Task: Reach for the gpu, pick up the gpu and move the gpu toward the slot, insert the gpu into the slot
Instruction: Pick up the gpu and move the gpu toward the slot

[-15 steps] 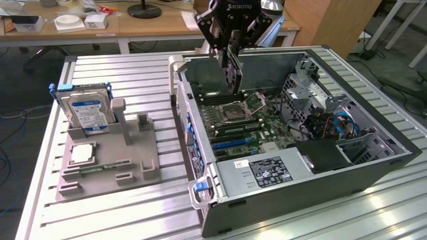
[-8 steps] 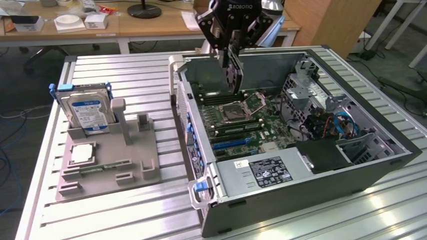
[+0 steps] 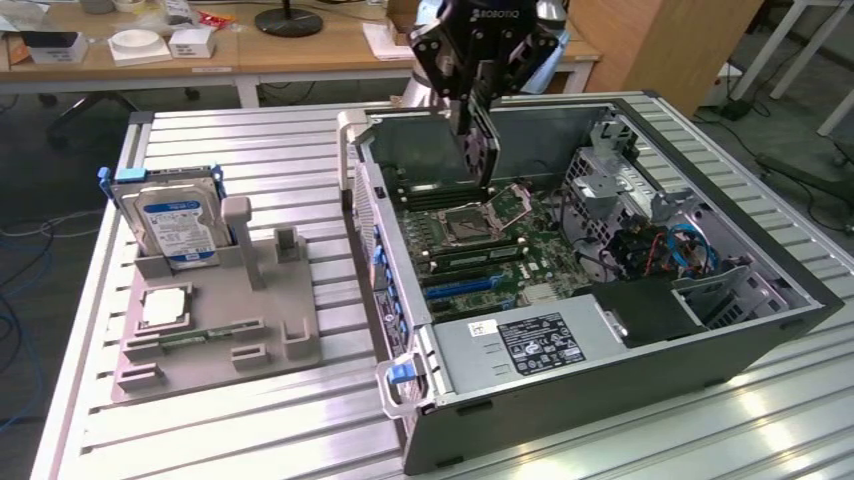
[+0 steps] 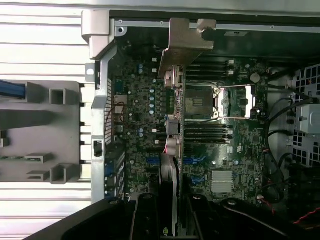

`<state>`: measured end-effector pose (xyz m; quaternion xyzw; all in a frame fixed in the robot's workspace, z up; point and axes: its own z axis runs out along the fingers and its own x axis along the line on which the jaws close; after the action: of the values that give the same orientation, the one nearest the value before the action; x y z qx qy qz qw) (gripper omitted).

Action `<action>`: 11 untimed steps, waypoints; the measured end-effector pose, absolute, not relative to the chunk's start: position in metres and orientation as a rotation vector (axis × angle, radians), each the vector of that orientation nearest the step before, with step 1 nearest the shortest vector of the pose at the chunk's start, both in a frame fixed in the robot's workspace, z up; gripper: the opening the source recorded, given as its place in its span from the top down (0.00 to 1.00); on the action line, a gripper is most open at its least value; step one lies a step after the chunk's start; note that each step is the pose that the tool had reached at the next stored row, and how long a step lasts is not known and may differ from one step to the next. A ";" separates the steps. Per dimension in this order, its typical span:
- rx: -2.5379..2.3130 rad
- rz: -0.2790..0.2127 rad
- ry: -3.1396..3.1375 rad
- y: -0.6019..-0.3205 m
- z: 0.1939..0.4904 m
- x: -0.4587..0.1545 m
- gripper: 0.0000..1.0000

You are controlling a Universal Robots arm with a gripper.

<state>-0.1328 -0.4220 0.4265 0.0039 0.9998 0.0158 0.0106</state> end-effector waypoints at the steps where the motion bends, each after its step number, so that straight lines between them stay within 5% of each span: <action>1: 0.012 0.049 3.120 -0.422 0.426 -0.129 0.73; 11: 0.011 0.050 3.120 -0.422 0.426 -0.109 0.73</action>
<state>-0.1086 -0.4220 0.4262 0.0034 0.9998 0.0159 0.0105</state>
